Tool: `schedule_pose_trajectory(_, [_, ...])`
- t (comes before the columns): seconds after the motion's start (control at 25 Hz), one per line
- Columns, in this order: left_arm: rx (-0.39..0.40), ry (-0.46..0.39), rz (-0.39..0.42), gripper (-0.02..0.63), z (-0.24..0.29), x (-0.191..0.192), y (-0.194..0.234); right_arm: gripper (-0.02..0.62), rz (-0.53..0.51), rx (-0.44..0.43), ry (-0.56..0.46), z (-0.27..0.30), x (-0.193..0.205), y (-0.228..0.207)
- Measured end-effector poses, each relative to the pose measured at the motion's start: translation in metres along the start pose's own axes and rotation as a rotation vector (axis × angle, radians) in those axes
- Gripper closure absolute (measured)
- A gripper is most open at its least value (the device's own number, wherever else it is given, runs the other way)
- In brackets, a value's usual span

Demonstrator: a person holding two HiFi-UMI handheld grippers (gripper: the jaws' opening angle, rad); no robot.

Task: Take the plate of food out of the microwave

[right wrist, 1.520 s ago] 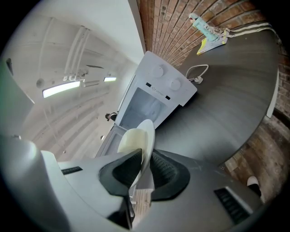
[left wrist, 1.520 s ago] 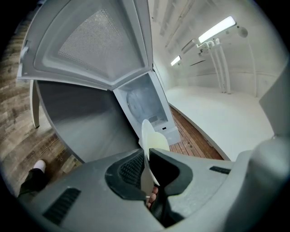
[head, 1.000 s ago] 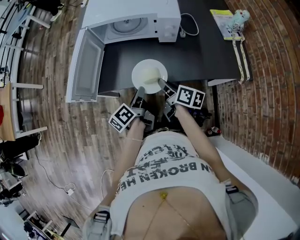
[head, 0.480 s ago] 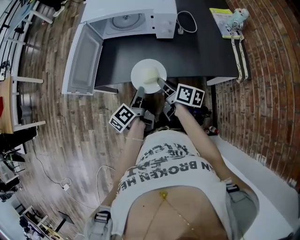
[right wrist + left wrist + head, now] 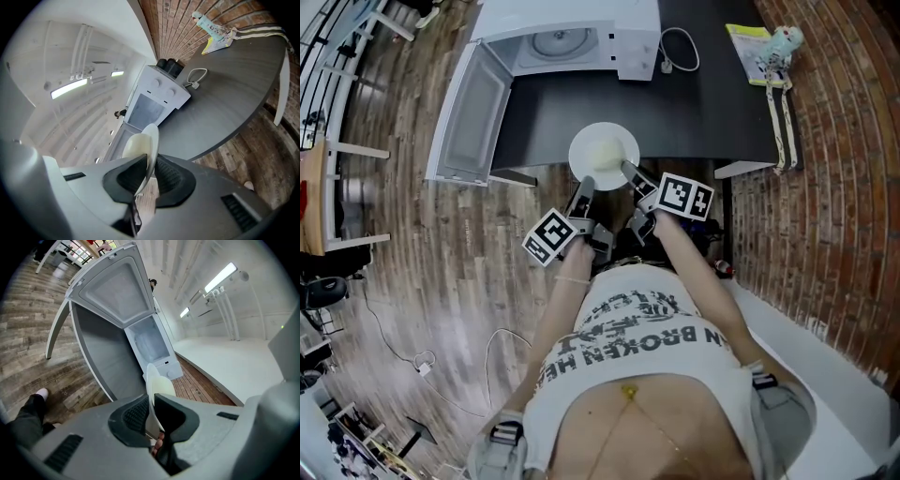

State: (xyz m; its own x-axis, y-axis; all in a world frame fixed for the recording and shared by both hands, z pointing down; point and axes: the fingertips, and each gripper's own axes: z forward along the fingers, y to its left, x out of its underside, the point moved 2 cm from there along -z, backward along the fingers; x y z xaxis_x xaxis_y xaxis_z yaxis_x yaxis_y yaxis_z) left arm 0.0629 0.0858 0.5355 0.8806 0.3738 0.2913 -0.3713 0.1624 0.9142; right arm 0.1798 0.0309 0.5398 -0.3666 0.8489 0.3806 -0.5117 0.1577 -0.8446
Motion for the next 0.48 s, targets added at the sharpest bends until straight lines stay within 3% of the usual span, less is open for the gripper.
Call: schedule_pose_trajectory(0.48, [-0.009,-0.004,-0.003,0.571,0.0052,-0.0006,0.0011,0.545,-0.002,0.001,0.015,0.0037,-0.0044,-0.0027])
